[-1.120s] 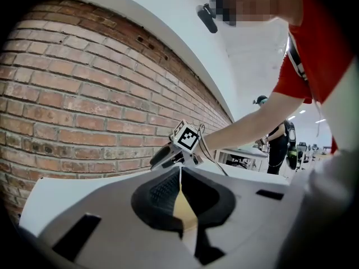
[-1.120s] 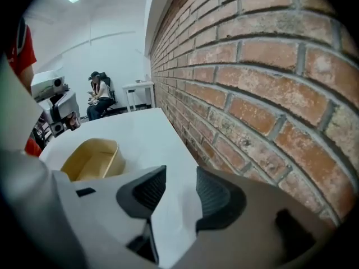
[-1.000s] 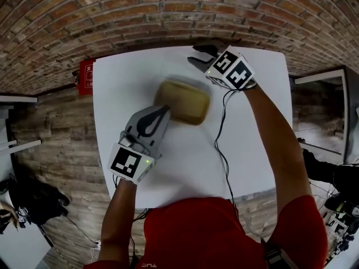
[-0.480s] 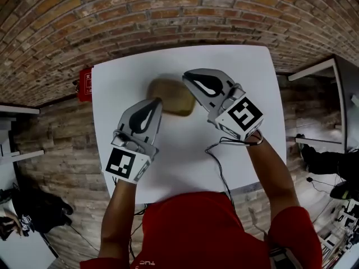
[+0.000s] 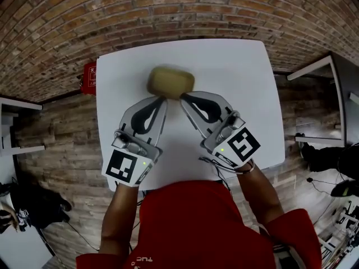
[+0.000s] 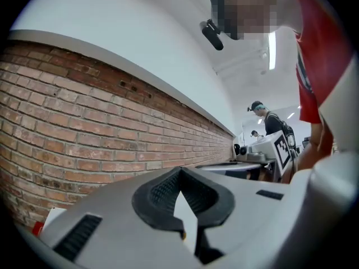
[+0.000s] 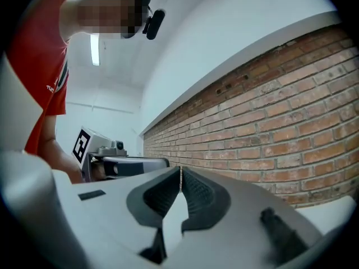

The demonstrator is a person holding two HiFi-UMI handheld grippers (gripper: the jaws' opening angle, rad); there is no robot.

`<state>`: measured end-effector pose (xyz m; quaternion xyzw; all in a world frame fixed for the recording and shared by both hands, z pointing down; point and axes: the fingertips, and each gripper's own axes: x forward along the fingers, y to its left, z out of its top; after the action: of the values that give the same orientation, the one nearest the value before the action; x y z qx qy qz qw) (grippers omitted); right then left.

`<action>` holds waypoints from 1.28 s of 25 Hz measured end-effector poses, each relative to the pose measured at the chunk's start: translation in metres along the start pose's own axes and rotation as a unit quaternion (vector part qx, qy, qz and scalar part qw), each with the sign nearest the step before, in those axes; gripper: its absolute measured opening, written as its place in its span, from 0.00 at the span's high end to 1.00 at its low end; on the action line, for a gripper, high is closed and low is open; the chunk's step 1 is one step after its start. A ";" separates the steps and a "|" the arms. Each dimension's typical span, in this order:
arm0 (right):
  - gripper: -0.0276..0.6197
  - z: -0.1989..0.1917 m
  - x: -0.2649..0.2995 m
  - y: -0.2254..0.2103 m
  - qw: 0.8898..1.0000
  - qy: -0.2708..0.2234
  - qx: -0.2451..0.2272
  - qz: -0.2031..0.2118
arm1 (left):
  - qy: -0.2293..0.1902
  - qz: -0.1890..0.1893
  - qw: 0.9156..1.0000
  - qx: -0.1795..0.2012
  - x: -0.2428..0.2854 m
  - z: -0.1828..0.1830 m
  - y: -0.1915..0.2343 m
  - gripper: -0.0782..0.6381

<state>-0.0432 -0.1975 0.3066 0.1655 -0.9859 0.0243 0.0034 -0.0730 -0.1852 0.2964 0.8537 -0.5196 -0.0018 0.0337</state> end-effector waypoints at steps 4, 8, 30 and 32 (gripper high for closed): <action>0.91 -0.002 -0.006 0.019 1.000 0.003 -0.009 -0.004 | -0.001 -0.001 1.000 -0.010 -0.011 -0.003 -0.012 0.87; 0.91 -0.005 -0.010 0.032 1.000 0.009 -0.020 -0.002 | -0.002 0.004 1.000 -0.018 -0.018 -0.003 -0.013 0.87; 0.91 -0.008 -0.015 0.044 1.000 0.012 -0.020 -0.008 | 0.009 -0.013 1.000 -0.019 -0.025 -0.015 -0.023 0.87; 0.91 -0.006 -0.015 0.044 1.000 0.011 -0.017 -0.009 | 0.008 -0.013 1.000 -0.019 -0.025 -0.014 -0.024 0.87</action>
<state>-0.0432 -0.1508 0.3104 0.1744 -0.9845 0.0096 0.0175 -0.0629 -0.1509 0.3079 0.8597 -0.5080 -0.0051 0.0537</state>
